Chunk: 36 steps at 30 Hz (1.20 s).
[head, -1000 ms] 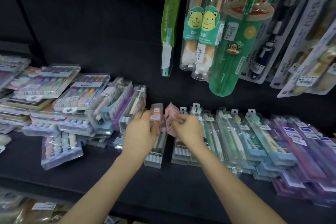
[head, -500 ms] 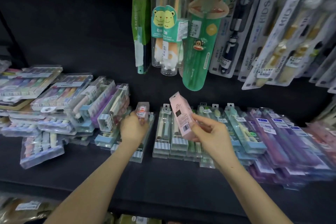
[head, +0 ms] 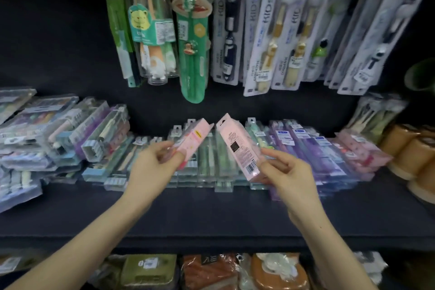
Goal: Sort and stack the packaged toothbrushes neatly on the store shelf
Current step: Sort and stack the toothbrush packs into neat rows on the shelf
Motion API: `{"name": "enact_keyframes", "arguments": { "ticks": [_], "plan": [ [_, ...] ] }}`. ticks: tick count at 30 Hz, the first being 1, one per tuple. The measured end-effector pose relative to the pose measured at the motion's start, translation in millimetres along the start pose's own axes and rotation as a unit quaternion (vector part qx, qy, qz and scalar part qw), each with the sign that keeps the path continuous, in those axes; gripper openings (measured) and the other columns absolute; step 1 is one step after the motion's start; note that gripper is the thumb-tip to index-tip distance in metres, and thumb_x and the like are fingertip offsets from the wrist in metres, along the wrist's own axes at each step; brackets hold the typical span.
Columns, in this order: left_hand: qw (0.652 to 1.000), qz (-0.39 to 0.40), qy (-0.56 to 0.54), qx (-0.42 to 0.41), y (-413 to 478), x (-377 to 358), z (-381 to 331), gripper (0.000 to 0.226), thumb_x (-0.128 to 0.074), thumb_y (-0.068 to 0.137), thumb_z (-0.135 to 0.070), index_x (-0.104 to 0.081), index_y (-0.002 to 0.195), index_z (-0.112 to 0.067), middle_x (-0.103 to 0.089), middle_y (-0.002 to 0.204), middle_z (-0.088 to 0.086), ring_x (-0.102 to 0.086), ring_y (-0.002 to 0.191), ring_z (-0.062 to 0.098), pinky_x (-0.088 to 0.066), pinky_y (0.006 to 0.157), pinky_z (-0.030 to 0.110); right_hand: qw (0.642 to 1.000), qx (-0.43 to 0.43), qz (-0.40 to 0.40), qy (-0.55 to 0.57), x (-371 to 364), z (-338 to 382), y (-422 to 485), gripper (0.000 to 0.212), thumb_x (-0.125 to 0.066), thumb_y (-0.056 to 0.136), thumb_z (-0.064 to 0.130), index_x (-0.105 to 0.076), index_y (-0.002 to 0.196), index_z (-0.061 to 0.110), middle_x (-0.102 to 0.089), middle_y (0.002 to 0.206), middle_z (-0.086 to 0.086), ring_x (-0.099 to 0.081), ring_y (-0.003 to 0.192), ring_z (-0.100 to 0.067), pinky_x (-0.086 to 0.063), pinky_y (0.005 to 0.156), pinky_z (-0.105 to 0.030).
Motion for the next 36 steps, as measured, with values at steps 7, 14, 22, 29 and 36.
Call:
{"name": "enact_keyframes", "arguments": {
  "ticks": [7,14,22,29,36],
  "plan": [
    [0.994,0.094,-0.02,-0.052,-19,-93,-41,0.038,-0.067,0.087,-0.024,-0.06,0.124,-0.017,-0.065,0.112,-0.003,-0.064,0.101,0.015,-0.049,0.085,0.028,0.962,0.038,-0.191,-0.19,118,-5,-23,0.026,-0.072,0.08,0.021,-0.072,0.105,0.028,-0.068,0.064,0.008,-0.063,0.063,-0.014,-0.049,0.063,-0.03],
    [0.991,0.111,-0.057,-0.047,-8,-158,-67,0.031,-0.069,0.086,-0.019,-0.064,0.116,-0.014,-0.068,0.104,0.003,-0.063,0.086,0.008,-0.051,0.083,0.029,0.875,0.026,-0.248,-0.415,195,-15,15,0.04,-0.067,0.086,0.023,-0.064,0.125,0.018,-0.072,0.102,-0.015,-0.063,0.1,-0.035,-0.046,0.082,-0.038],
    [0.986,0.138,-0.08,-0.043,5,-210,-83,0.038,-0.068,0.086,-0.024,-0.061,0.123,-0.016,-0.065,0.113,0.002,-0.062,0.101,0.017,-0.053,0.078,0.032,0.796,0.054,-0.186,-0.574,216,-27,99,0.024,-0.06,0.09,0.025,-0.07,0.111,0.019,-0.072,0.098,-0.011,-0.064,0.093,-0.031,-0.047,0.075,-0.035],
    [0.984,0.157,-0.073,-0.04,10,-232,-86,0.038,-0.068,0.087,-0.024,-0.06,0.123,-0.017,-0.063,0.117,0.001,-0.06,0.106,0.017,-0.052,0.087,0.037,0.813,0.108,-0.085,-0.566,212,-62,115,0.022,-0.053,0.094,0.026,-0.072,0.102,0.016,-0.071,0.1,-0.004,-0.062,0.096,-0.026,-0.045,0.08,-0.034],
    [0.975,0.196,-0.081,-0.062,6,-249,-91,0.038,-0.069,0.086,-0.025,-0.061,0.122,-0.019,-0.064,0.114,-0.004,-0.06,0.105,0.012,-0.051,0.089,0.03,0.931,0.088,-0.169,-0.312,213,-35,95,0.026,-0.056,0.095,0.026,-0.069,0.117,0.019,-0.071,0.1,-0.001,-0.064,0.092,-0.017,-0.045,0.076,-0.025]
  ]
}}
Point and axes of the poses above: each hand's wrist, its own y-axis towards the middle knuckle, its own x-axis out of the back of the hand, z = x × y, the point moved 1 cm from there along y, towards the middle knuckle
